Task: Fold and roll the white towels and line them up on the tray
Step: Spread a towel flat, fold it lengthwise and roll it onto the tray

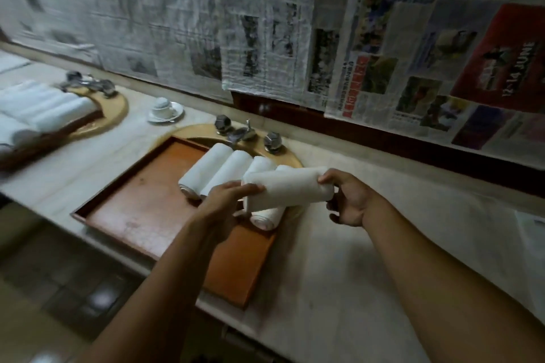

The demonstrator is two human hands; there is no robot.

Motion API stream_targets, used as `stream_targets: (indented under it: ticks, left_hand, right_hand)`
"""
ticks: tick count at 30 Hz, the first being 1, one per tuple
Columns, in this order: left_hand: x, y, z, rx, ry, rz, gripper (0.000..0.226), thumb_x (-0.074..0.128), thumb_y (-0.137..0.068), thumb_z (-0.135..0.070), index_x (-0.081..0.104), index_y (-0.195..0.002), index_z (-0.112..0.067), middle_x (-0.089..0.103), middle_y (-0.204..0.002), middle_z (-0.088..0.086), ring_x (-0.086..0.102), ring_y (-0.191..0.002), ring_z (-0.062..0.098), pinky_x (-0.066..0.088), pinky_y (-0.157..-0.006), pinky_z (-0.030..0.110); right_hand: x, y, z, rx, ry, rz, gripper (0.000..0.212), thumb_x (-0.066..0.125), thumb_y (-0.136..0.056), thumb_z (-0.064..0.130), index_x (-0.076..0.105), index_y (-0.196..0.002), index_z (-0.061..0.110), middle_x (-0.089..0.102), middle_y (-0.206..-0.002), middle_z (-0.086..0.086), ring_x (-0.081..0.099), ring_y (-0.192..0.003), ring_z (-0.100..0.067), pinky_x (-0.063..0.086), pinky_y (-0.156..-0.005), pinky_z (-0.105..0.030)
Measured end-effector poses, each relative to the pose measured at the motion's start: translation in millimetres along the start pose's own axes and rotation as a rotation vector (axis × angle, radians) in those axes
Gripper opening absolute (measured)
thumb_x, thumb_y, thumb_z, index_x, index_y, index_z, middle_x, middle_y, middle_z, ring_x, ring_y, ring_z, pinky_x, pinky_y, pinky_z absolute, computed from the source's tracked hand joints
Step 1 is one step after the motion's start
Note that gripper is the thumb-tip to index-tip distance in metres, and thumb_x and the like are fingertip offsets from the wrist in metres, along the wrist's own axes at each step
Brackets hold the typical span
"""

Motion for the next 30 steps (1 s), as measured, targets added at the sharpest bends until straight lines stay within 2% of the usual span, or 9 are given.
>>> stream_targets:
  ticks: [4,9,12,15,18,20,25,28,30]
  left_hand:
    - [-67.3,-15.2,-24.7,0.071,0.035,-0.117,0.033,0.077,-0.079,-0.013,0.066,-0.110,-0.008,0.060,-0.119,0.016,0.060,-0.102,0.029,0.051,-0.073,0.034]
    - [-157.9,-46.2,-48.4,0.072,-0.031,-0.250,0.035,0.079,-0.079,-0.020,0.069,-0.111,-0.011,0.065,-0.114,0.013,0.060,-0.097,0.027,0.046,-0.072,0.033]
    - [-199.7,-67.1,-56.0,0.059,-0.075,-0.310,0.028,0.083,-0.074,-0.022,0.075,-0.099,-0.013,0.070,-0.097,0.009,0.053,-0.075,0.022,0.038,-0.064,0.033]
    - [-227.0,-90.7,-59.7,0.040,-0.124,-0.355,0.023,0.087,-0.072,-0.024,0.078,-0.091,-0.014,0.074,-0.093,0.008,0.053,-0.062,0.017,0.039,-0.057,0.029]
    - [-237.5,-111.5,-58.6,0.018,-0.172,-0.364,0.021,0.087,-0.074,-0.024,0.078,-0.087,-0.010,0.074,-0.081,0.005,0.057,-0.051,0.007,0.040,-0.046,0.020]
    - [-239.1,-121.6,-53.6,-0.005,-0.199,-0.340,0.025,0.087,-0.074,-0.028,0.078,-0.087,-0.009,0.076,-0.077,0.005,0.066,-0.054,0.010,0.045,-0.046,0.020]
    - [-246.9,-138.9,-40.9,-0.019,-0.319,-0.311,0.033,0.081,-0.080,-0.041,0.077,-0.086,-0.009,0.073,-0.067,-0.001,0.068,-0.056,0.009,0.044,-0.044,0.016]
    - [-255.2,-148.1,-37.7,-0.044,-0.443,-0.256,0.040,0.077,-0.080,-0.050,0.075,-0.087,-0.011,0.071,-0.068,-0.005,0.066,-0.057,0.005,0.042,-0.044,0.013]
    - [-261.6,-153.9,-38.1,-0.073,-0.544,-0.191,0.044,0.075,-0.080,-0.057,0.073,-0.084,-0.013,0.071,-0.069,-0.002,0.066,-0.058,0.009,0.044,-0.048,0.019]
  right_hand:
    - [74.9,-50.5,41.9,-0.034,0.109,0.050,0.059,0.068,-0.069,0.037,0.059,-0.125,0.018,0.052,-0.104,-0.008,0.040,-0.086,-0.023,0.033,-0.075,-0.035]
    - [181.7,-118.7,86.5,-0.121,0.291,-0.040,0.048,0.072,-0.048,0.047,0.065,-0.091,0.026,0.050,-0.092,0.001,0.035,-0.076,-0.018,0.030,-0.068,-0.035]
    - [231.6,-154.1,104.4,-0.154,0.374,-0.076,0.018,0.072,-0.068,0.037,0.061,-0.072,0.023,0.051,-0.079,0.002,0.037,-0.067,-0.014,0.028,-0.058,-0.029]
    - [264.2,-194.3,113.5,-0.160,0.465,-0.111,0.016,0.070,-0.073,0.026,0.060,-0.066,0.015,0.054,-0.060,0.003,0.046,-0.058,-0.015,0.034,-0.053,-0.022]
    - [288.3,-233.1,116.8,-0.142,0.580,-0.168,0.022,0.070,-0.066,0.027,0.066,-0.080,0.011,0.058,-0.072,-0.003,0.053,-0.061,-0.019,0.038,-0.052,-0.020]
    - [299.4,-254.9,116.1,-0.123,0.671,-0.186,0.027,0.067,-0.061,0.030,0.061,-0.078,0.011,0.059,-0.075,-0.005,0.056,-0.062,-0.020,0.039,-0.050,-0.020]
    - [310.4,-289.7,103.0,-0.074,1.016,-0.247,0.049,0.053,-0.055,0.051,0.060,-0.086,0.014,0.062,-0.091,-0.010,0.057,-0.086,-0.030,0.037,-0.062,-0.031]
    - [307.8,-303.1,91.9,-0.071,1.127,-0.267,0.048,0.047,-0.054,0.057,0.061,-0.078,0.018,0.064,-0.096,-0.010,0.053,-0.095,-0.033,0.037,-0.067,-0.034]
    - [306.7,-306.0,87.9,-0.073,1.141,-0.290,0.047,0.045,-0.054,0.059,0.060,-0.076,0.021,0.064,-0.095,-0.010,0.052,-0.097,-0.033,0.036,-0.067,-0.035]
Point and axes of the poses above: each hand's wrist, its own y-axis away from the middle knuckle, its own x-axis out of the palm, z = x × y, the point moved 1 cm from there along -y, towards the middle knuckle
